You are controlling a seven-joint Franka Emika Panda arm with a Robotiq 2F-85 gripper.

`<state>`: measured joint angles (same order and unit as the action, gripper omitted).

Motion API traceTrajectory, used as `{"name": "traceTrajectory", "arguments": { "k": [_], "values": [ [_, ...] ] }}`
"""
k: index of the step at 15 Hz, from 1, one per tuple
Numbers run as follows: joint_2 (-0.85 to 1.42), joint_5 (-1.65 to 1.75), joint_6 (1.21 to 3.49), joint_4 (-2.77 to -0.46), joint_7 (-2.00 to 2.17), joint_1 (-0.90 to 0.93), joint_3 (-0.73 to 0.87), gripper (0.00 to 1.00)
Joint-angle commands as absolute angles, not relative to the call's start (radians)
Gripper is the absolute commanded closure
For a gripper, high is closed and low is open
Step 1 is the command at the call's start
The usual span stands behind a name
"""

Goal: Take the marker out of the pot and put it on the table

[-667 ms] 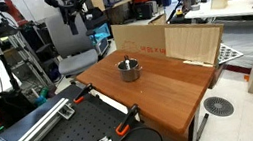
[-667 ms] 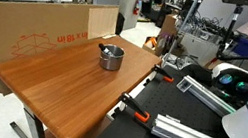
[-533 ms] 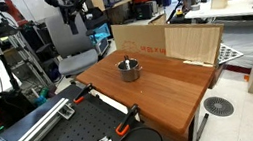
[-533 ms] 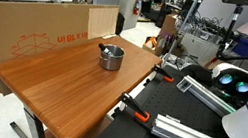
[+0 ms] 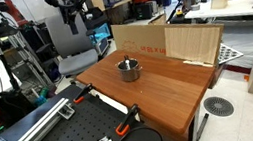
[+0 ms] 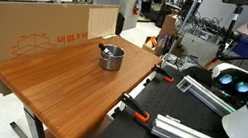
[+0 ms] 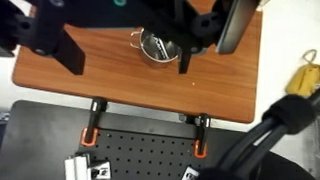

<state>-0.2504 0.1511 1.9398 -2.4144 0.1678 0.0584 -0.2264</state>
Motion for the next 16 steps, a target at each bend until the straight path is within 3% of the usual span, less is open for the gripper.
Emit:
{"name": "traceTrajectory", "arguments": {
  "k": [1,16],
  "values": [
    [-0.248,0.189,1.946,-2.42,0.166,0.083,-0.207,0.0],
    [-0.083,0.575,2.065,-2.453,0.156,0.092,-0.202,0.0]
  ]
}}
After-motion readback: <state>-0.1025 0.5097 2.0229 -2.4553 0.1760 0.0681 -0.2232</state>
